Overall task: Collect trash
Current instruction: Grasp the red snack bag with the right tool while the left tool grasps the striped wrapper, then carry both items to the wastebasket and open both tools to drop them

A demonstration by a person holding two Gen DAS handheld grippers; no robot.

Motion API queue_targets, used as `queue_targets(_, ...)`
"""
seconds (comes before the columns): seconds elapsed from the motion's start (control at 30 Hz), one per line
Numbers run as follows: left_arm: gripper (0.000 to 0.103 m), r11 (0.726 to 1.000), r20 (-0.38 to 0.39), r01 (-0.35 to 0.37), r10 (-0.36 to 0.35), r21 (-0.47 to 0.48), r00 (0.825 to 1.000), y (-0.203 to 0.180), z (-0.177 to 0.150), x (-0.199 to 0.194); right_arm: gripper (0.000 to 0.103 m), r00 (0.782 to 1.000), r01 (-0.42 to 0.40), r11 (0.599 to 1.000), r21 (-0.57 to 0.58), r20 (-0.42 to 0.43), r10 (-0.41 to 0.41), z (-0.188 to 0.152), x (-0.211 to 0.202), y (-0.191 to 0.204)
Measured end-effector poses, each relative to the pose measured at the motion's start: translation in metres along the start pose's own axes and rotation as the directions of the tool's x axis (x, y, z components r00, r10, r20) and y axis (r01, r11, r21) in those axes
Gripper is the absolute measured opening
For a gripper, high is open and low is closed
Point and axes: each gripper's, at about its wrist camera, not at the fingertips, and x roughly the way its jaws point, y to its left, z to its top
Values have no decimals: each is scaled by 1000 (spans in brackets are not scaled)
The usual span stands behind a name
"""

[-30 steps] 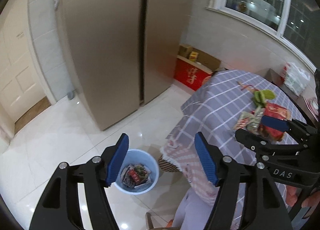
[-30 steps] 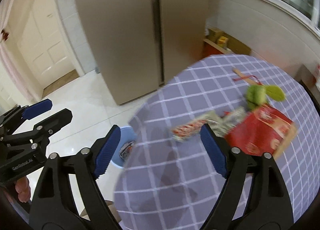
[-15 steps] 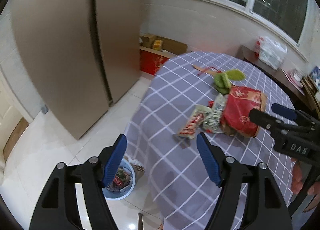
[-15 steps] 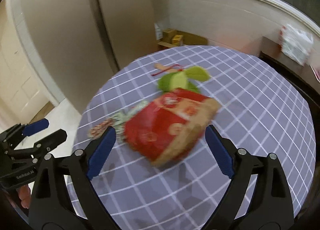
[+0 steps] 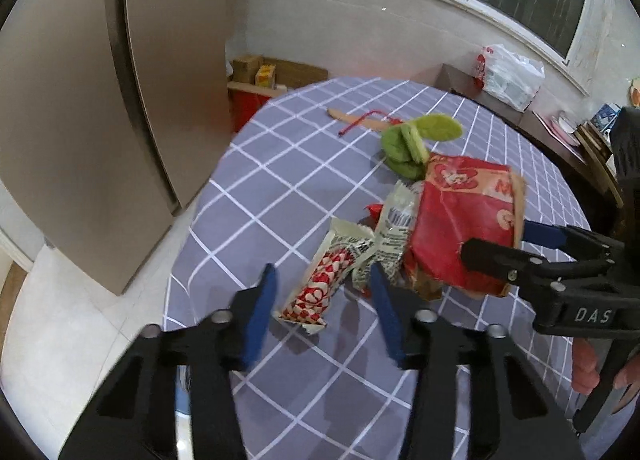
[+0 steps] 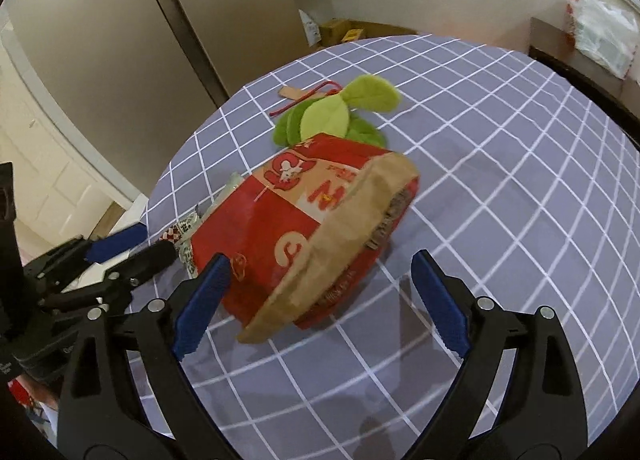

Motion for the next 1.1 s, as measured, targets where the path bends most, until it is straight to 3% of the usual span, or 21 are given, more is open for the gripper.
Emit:
queue_targets(0.03,25,1000,-6,1,-1,-3,1000,1,-1,2,90,1000,-9,1000,3,-2,9,1,3,0)
queue_targets(0.07,23,1000,-11,0,0,-6,1000,2,-1,4,90,1000,-18,1000,11,-4,18,2,4,0)
queue_targets(0.13,20,1000,-3,9,-9,-17,1000,4,-3,4,72,1000,-22,999,40,4,22,3,5,-3)
queue_targets(0.17,17,1000,-2,10,-10,-19,1000,5,-2,3,57,999,-43,998,46,12,43,3,3,-4)
queue_targets(0.2,14,1000,2,12,-12,-25,1000,5,-2,1,52,996,-84,995,62,13,84,4,0,-6)
queue_targets(0.37,12,999,5,-2,2,-48,1000,10,-2,-4,33,996,-71,996,59,50,68,5,-20,-7)
queue_targets(0.7,12,999,48,-21,23,-47,999,12,-4,-26,27,995,-39,999,19,97,37,0,-53,2)
queue_targets(1.1,12,994,125,-68,78,-84,989,38,-15,-70,27,990,-84,993,-79,104,92,1,-64,52)
